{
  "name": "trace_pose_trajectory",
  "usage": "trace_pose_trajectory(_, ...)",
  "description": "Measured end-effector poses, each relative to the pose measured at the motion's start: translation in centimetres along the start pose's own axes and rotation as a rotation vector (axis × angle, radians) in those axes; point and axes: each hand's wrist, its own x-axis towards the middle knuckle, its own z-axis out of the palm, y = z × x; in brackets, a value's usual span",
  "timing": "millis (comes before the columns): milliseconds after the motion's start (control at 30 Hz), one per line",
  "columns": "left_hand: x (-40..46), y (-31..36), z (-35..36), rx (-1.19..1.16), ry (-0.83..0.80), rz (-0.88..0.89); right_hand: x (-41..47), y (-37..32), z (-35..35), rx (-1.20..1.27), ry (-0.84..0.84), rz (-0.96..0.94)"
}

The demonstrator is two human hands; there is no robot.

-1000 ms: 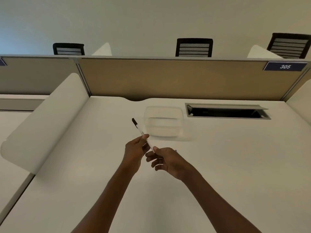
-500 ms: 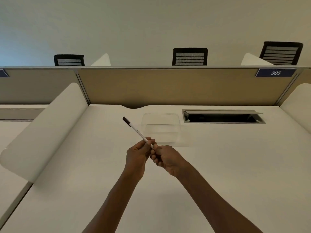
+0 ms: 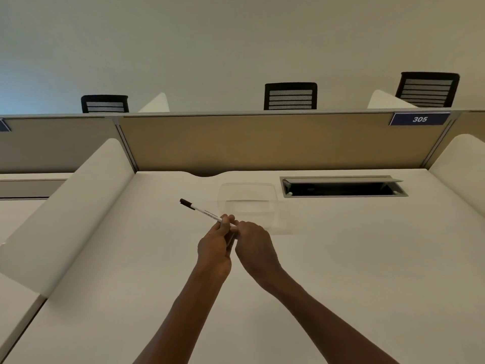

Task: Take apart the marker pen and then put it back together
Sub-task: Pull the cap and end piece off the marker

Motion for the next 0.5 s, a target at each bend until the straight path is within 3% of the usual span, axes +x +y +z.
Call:
trace_pose_trajectory(100,0.2,0.4,-1.1,0.02,-0.136,0.007,1.6,-0.3,-1.6,0.62,-0.345,0.412)
trace_pose_trajectory(167,0.4,0.6,-1.5,0.044,-0.204,0.01,2.1,0.2,-2.7,0.981,-0.509,0.576)
trace_pose_trajectory(267,0.4,0.8,-1.7,0.055,-0.285,0.007,2.3,0.8,-3.8,1.189,-0.683,0.7)
trace_pose_trajectory(367,0.5,0.9,-1.7,0.013,-0.282,0.02,2.2,0.4,-3.7,1.281,-0.671,0.808)
trace_pose_trajectory(500,0.2,0.3,-1.1,0.038,-0.129,0.068,2.0,-0.7,-2.2,1.095,-0.402,0.787)
